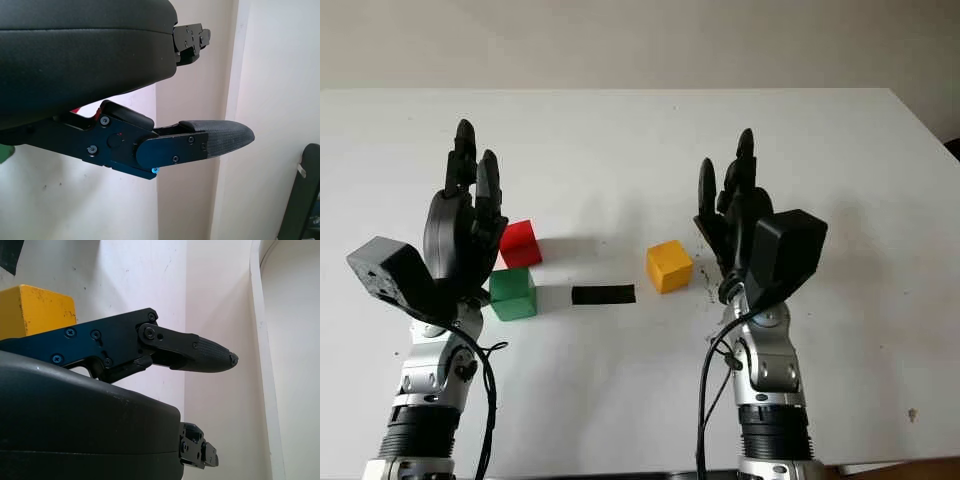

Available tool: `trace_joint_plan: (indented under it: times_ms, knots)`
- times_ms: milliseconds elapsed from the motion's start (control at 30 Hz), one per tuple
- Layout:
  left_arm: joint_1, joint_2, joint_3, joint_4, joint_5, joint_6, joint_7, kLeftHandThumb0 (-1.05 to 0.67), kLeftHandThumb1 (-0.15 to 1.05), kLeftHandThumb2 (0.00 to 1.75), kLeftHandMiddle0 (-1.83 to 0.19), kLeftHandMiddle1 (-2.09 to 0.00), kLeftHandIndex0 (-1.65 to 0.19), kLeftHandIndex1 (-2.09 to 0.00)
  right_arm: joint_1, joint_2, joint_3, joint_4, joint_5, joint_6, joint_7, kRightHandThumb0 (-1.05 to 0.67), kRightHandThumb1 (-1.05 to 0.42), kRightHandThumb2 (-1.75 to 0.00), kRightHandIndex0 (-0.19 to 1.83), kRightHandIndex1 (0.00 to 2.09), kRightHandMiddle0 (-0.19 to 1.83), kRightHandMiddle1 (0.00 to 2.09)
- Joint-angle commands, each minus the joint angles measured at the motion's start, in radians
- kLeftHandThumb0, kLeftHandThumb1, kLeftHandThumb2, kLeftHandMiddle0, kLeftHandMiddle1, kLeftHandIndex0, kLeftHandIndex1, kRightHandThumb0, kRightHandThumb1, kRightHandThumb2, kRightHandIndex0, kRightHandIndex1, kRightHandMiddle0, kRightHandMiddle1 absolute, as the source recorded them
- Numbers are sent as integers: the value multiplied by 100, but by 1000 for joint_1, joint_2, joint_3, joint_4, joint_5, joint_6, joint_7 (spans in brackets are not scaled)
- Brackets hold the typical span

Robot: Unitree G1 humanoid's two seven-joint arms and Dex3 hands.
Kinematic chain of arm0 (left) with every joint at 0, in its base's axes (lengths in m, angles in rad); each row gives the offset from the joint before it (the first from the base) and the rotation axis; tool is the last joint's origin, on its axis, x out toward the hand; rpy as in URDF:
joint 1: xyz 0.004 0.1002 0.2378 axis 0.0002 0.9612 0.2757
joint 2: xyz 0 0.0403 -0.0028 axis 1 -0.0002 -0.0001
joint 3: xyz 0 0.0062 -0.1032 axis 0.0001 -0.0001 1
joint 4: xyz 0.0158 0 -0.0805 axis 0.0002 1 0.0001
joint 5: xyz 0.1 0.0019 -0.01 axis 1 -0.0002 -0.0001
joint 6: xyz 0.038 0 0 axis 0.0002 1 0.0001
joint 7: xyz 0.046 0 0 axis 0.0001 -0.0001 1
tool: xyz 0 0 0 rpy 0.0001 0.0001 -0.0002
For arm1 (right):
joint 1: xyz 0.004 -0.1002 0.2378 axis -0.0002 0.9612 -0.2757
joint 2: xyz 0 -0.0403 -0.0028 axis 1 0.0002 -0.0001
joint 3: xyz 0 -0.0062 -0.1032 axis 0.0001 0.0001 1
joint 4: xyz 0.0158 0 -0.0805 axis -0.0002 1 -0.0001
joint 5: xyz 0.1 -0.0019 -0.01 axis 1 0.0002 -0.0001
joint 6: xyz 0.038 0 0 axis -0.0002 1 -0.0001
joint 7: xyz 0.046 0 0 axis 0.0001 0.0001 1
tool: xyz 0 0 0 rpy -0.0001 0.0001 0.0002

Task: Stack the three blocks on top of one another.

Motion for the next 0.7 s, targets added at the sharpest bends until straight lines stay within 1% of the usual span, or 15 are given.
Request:
trace_joint_plan:
  times_ms: [0, 100, 133, 233, 300, 367, 400, 467, 567, 667]
  knots:
    - [-35, 29, 11, 1, -4, -17, -19, -74, 105, 54, 13, -5, 13, -6, -4, -2, -2, 0, -4, -11, -7, -59, -105, -58, -19, 4, -17, 6]
    - [-77, 78, 29, 21, -8, -34, -50, -74, 105, 54, 14, -5, 14, -5, -5, 0, 1, 0, -11, -11, -16, -59, -105, -58, -18, 4, -17, 6]
    - [-100, 101, 36, 31, -2, -32, -54, -73, 105, 52, 9, -7, 9, -7, -7, 1, 2, 0, -13, -12, -19, -59, -105, -58, -18, 5, -17, 6]
    - [-182, 208, 35, 95, 40, -47, -102, -67, 105, 42, -13, -10, -11, -16, -8, 7, 3, -3, -10, -10, -25, -58, -105, -58, -18, 5, -17, 6]
    - [-241, 284, 25, 171, 75, -92, -152, -60, 105, 28, -36, -12, -28, -20, -6, 7, 2, -1, -7, -15, -23, -58, -105, -58, -18, 5, -17, 6]
    - [-295, 340, 16, 244, 96, -129, -201, -55, 105, 23, -47, -10, -36, -20, -5, 8, 3, -4, -8, -14, -24, -58, -105, -58, -18, 5, -17, 6]
    - [-327, 372, 5, 277, 114, -134, -226, -52, 104, 14, -53, -9, -44, -19, -4, 7, 4, -8, -9, -10, -25, -58, -105, -58, -18, 5, -17, 6]
    - [-384, 442, -31, 326, 175, -144, -270, -51, 102, 8, -54, -7, -49, -19, 0, 5, 6, -17, -13, -3, -26, -58, -105, -58, -18, 5, -17, 6]
    - [-461, 552, -119, 399, 320, -236, -318, -51, 99, 5, -50, -4, -47, -16, 4, 4, 5, -18, -13, -9, -26, -57, -105, -59, -18, 5, -16, 6]
    - [-539, 619, -192, 472, 412, -305, -375, -46, 91, 3, -40, -1, -43, -12, 6, 1, 4, -21, -13, -7, -24, -58, -105, -58, -18, 5, -16, 6]
